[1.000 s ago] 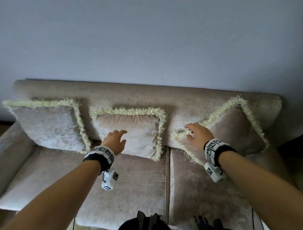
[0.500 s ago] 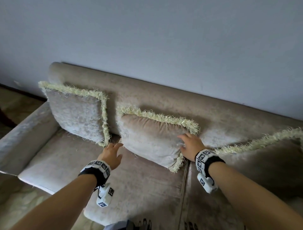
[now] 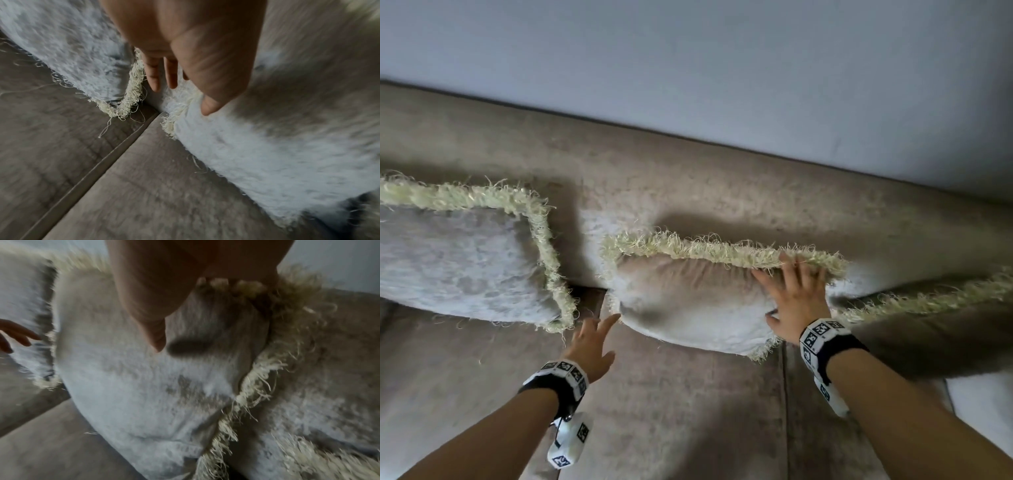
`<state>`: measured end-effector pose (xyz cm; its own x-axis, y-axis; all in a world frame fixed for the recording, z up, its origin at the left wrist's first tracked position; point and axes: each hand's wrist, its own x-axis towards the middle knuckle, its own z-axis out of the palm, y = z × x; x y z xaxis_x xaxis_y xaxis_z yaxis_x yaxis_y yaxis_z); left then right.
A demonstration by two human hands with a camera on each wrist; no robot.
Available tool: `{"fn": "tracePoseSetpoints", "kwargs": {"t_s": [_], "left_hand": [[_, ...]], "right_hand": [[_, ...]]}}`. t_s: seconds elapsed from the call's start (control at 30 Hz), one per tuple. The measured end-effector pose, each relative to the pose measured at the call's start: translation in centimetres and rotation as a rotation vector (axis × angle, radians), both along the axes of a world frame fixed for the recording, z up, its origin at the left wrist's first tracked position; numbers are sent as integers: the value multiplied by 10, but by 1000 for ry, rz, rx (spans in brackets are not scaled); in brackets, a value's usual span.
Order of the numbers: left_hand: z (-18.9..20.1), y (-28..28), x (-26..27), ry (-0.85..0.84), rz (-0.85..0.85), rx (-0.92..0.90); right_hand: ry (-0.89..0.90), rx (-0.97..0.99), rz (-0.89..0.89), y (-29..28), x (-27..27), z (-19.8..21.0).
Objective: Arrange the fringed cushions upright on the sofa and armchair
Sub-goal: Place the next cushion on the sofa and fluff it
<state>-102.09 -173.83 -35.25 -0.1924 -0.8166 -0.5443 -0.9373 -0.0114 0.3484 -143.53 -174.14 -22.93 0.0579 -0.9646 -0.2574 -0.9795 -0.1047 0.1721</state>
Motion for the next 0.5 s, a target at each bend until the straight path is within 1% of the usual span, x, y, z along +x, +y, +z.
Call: {"fn": "tracePoseSetpoints", "kwargs": {"t_s": [0.1, 0.17, 0.23, 0.27, 0.37, 0.43, 0.5], "left_hand": [[-45, -30, -6, 29, -29, -35], [-73, -41, -18, 124, -5, -108], [-100, -46, -32, 225, 21, -173], [-114, -46, -38, 248, 22, -185], [-146, -46, -54, 246, 72, -159], [-158, -52, -61, 262, 125, -183], [-169, -60, -68, 237, 123, -234]], "right_hand": [[-12, -39, 21, -13, -18, -25], [-23, -73, 61, -21, -31, -40], [-45, -167, 87, -26, -44, -57], [-57, -216, 87, -27, -50, -65], [-100, -295, 86, -28, -61, -87], [-145, -318, 104, -26, -66, -98], [-170, -349, 123, -23, -70, -106]]}}
